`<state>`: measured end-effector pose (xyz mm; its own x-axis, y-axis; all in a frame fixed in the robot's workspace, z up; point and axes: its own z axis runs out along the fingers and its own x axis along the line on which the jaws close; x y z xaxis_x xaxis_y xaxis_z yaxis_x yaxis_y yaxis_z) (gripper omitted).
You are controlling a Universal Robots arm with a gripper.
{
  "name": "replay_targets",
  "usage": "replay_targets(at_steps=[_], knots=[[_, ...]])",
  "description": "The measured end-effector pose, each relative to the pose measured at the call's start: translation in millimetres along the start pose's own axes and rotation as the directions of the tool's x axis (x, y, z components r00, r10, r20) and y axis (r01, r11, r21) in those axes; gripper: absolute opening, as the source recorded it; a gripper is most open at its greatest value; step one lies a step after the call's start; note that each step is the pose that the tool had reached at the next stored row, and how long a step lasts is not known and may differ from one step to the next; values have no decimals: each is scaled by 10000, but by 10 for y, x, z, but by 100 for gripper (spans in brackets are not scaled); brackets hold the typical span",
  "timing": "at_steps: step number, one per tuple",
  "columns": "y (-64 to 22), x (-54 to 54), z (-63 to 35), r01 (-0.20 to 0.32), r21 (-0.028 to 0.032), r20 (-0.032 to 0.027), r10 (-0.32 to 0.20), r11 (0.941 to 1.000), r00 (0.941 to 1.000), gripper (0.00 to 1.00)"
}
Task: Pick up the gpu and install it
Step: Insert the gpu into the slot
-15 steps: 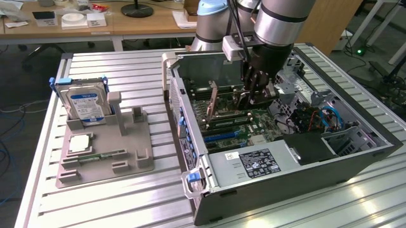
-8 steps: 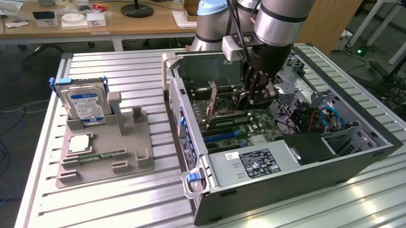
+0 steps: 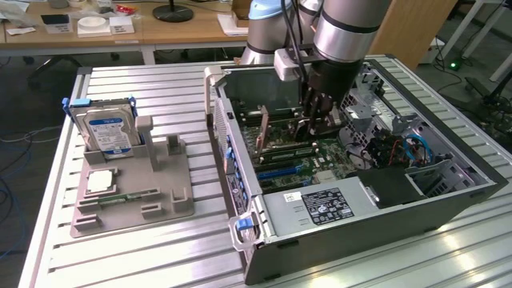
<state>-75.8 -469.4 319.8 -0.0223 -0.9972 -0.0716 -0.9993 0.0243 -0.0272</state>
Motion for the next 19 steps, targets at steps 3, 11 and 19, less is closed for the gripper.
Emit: replay_targets(at_steps=[3,11,19], knots=[[2,15,43,-52,-6,0,52,10000,10000,28],[24,18,78,-351,16,-9,351,9994,9994,28],[45,26,135,-354,17,-39,354,9994,9994,28]])
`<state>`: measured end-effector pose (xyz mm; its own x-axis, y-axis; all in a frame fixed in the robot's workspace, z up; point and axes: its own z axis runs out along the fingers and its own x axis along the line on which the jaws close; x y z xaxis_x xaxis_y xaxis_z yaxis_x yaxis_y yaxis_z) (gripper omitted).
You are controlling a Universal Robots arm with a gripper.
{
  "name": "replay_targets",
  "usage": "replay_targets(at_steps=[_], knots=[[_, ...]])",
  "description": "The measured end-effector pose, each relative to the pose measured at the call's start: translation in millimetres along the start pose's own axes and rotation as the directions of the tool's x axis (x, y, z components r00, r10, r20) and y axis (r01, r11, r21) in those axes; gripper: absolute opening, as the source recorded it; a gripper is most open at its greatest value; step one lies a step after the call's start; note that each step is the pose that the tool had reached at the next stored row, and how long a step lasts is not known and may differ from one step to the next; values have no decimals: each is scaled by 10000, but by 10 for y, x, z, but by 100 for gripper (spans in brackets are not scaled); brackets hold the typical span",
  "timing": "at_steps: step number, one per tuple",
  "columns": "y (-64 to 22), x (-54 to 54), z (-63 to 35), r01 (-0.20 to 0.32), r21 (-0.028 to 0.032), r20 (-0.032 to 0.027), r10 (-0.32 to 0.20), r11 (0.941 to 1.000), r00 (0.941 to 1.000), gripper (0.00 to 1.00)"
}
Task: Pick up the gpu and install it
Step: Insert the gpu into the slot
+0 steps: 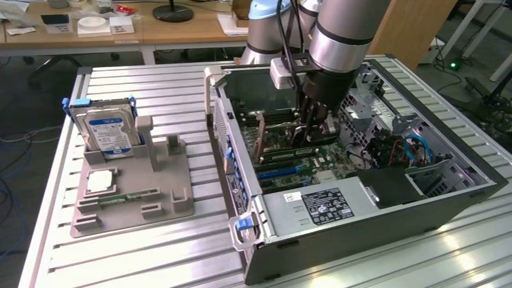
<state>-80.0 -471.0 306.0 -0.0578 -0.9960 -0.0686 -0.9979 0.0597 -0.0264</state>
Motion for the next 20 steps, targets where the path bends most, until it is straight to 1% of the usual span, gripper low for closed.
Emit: replay_targets(at_steps=[9,20], knots=[[23,4,43,1,1,0,-1,10000,10000,28],[23,8,76,3,5,-1,-3,10000,10000,28]])
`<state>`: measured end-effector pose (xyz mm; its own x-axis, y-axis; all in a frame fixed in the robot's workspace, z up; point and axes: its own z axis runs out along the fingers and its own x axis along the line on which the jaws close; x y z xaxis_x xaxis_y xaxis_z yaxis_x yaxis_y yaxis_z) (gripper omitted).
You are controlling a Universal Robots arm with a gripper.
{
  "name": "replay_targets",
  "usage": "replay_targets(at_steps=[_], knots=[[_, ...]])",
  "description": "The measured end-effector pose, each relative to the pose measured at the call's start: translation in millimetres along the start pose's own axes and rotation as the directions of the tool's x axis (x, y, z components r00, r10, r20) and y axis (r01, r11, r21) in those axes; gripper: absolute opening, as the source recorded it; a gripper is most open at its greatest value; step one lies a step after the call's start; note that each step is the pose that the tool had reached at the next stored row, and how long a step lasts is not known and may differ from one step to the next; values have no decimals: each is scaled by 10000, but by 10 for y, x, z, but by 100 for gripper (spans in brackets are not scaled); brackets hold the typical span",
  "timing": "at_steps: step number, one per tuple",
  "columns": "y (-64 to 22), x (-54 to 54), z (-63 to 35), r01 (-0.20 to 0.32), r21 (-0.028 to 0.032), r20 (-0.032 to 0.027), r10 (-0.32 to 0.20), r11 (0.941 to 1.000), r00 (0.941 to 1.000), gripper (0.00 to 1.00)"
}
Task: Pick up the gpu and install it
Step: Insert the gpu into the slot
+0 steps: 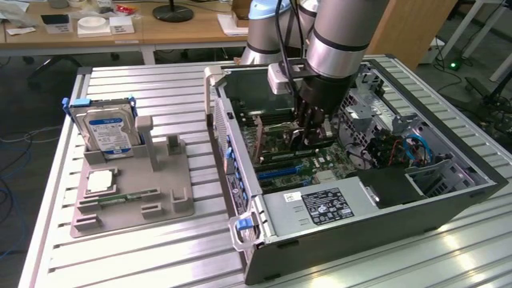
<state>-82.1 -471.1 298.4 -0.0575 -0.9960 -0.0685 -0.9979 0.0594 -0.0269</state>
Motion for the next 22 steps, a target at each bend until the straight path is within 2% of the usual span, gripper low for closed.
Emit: replay_targets(at_steps=[18,22], knots=[[7,3,27,-1,0,-1,1,10000,10000,28],[35,7,77,-2,0,-1,2,10000,10000,28]])
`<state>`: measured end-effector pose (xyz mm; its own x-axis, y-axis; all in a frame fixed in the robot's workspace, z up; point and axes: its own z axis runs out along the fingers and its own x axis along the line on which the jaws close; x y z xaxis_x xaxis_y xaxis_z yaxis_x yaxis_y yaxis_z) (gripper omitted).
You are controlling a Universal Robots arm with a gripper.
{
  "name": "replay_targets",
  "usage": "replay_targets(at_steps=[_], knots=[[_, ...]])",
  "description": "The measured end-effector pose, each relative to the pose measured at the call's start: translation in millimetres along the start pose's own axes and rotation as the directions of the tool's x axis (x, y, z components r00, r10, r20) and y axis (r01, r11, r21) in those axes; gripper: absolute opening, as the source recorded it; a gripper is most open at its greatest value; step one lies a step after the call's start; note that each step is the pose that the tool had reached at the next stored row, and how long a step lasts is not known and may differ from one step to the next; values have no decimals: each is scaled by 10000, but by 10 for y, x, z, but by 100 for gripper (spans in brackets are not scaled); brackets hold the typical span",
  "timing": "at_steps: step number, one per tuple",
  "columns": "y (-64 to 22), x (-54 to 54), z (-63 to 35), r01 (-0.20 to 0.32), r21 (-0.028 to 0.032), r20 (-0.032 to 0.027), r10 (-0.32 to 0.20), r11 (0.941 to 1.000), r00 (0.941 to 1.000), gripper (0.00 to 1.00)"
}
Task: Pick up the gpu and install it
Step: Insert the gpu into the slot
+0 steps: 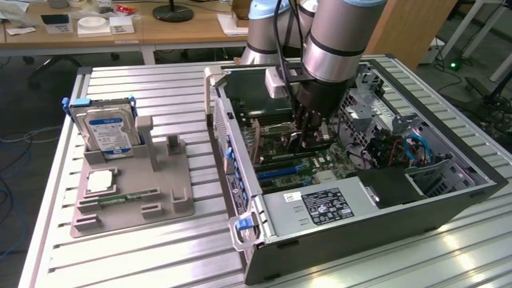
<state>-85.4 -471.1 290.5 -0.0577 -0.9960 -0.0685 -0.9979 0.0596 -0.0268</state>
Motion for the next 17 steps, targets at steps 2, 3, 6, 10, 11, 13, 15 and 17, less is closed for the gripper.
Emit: replay_targets(at_steps=[2,3,6,10,11,13,15,17], knots=[[1,0,37,2,0,2,-2,10000,10000,28],[1,1,54,2,0,2,-2,10000,10000,28],[43,-4,79,0,0,1,0,10000,10000,28],[49,-8,118,2,0,1,-2,10000,10000,28],[49,-7,134,2,0,1,-2,10000,10000,28],[56,-5,163,-2,0,2,2,10000,10000,28],[69,-3,174,-1,0,2,1,10000,10000,28],[70,-2,189,1,-2,1,-1,10000,10000,28]])
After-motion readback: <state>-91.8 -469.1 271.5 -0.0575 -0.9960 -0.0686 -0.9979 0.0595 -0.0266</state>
